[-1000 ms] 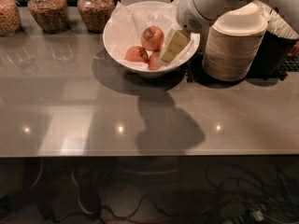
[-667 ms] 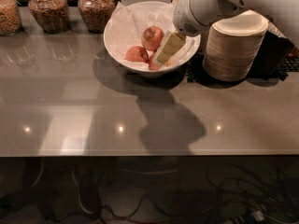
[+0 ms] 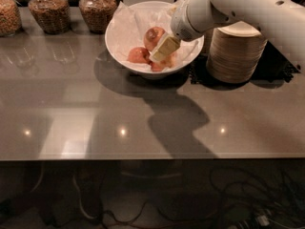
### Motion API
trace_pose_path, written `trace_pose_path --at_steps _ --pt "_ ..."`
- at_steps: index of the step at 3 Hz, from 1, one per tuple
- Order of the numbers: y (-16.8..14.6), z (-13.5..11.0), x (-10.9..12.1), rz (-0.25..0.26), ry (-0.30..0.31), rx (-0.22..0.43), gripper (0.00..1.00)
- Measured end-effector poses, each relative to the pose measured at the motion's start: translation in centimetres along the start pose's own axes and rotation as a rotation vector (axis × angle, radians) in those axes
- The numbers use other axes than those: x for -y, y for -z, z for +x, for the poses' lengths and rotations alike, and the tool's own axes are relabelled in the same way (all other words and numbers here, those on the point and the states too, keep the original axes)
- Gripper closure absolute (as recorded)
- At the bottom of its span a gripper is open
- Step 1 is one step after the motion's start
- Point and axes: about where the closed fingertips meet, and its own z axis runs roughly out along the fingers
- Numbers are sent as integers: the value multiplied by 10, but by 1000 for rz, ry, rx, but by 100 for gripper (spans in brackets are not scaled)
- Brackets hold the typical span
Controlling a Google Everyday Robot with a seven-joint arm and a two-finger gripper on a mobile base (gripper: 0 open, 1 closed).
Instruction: Pick apple from white bowl
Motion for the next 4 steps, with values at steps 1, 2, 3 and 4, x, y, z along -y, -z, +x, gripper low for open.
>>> trace_pose_path --at_steps 1,2,3,4 --pt "-29 6 9 -11 -26 14 20" --pt "-40 6 10 -23 -31 19 26" --pt "-41 6 9 -25 -31 20 44" --pt "-41 5 8 -33 -33 20 68"
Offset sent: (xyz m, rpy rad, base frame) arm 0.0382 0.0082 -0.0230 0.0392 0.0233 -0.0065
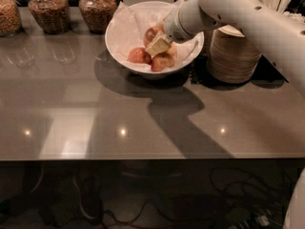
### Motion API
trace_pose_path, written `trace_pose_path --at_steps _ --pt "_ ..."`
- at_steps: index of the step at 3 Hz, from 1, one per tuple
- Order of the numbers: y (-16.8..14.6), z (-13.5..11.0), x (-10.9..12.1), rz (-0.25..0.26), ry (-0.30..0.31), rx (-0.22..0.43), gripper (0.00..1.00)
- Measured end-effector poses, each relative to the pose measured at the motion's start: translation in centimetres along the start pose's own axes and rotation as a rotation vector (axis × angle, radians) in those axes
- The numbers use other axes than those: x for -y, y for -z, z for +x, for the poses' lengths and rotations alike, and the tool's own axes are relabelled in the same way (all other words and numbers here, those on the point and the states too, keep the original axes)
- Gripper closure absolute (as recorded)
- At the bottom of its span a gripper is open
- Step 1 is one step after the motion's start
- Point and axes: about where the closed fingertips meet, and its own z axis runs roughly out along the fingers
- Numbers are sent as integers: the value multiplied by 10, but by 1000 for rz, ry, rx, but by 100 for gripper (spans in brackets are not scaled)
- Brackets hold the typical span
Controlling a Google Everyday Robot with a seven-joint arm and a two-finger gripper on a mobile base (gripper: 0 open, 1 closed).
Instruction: Pick apple from white bowl
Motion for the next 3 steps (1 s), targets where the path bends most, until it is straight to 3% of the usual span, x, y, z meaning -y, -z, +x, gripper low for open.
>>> trace_pose_path --at_steps 1,2,3 --pt "12 -2 -3 -13 -4 6 91" --pt "39 -9 -9 -19 13 60 100" --pt "83 -16 -16 -30 44 96 100"
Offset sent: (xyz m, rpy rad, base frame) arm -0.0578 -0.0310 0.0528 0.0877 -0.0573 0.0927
